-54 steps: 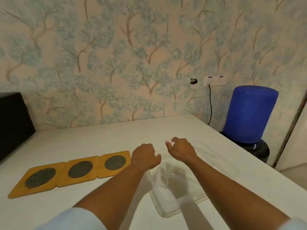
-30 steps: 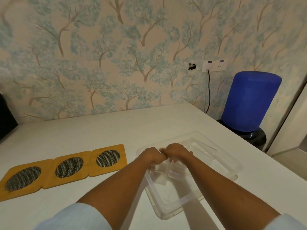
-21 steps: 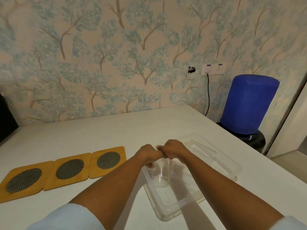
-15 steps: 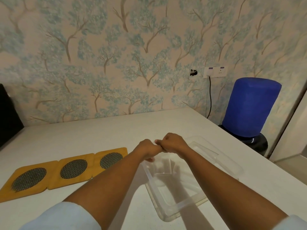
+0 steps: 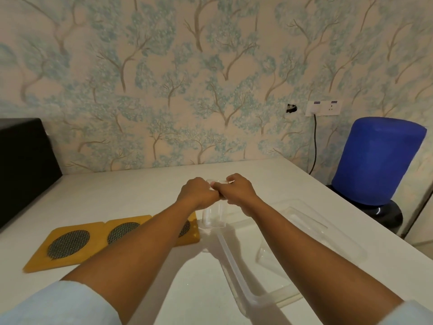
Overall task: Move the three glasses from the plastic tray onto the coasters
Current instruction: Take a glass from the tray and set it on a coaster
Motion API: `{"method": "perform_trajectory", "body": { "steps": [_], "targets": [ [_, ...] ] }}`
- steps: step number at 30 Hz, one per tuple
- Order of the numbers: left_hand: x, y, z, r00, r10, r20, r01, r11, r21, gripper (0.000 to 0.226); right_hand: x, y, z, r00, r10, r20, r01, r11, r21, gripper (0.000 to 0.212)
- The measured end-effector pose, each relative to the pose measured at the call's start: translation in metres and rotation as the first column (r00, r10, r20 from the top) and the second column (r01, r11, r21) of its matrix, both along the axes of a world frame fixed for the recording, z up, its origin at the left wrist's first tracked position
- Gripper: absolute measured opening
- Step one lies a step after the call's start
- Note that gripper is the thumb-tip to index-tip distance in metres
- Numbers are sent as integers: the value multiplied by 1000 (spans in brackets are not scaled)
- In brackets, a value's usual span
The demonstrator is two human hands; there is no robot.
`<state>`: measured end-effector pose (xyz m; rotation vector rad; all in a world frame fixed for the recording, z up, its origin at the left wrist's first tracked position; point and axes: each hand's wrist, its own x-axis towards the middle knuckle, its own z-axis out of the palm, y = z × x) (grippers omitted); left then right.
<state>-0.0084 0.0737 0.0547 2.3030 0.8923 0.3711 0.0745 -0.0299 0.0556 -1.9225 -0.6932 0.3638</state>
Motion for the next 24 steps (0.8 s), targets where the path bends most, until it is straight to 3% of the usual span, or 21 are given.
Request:
{"method": "perform_trajectory", "body": {
  "steps": [3,6,14,24],
  "targets": [
    [-11,13,-9,999,41,3,-41,995,90,63,-8,15,-5,996,34,-81,-35,999,-8,73],
    [-22,25,-20,996,76,39,-79,993,88,77,-17,28,-12,995,49,-86,-50,999,-13,56],
    [-41,50,-44,985,135,108,-145,986,85,77,-30,58,-34,989,123,-77,-124,992,-8,67],
    [-52,76,-68,974,182,139,-189,981,41,81,-38,86,-51,986,165,7,-164,984,-71,58]
  ]
}}
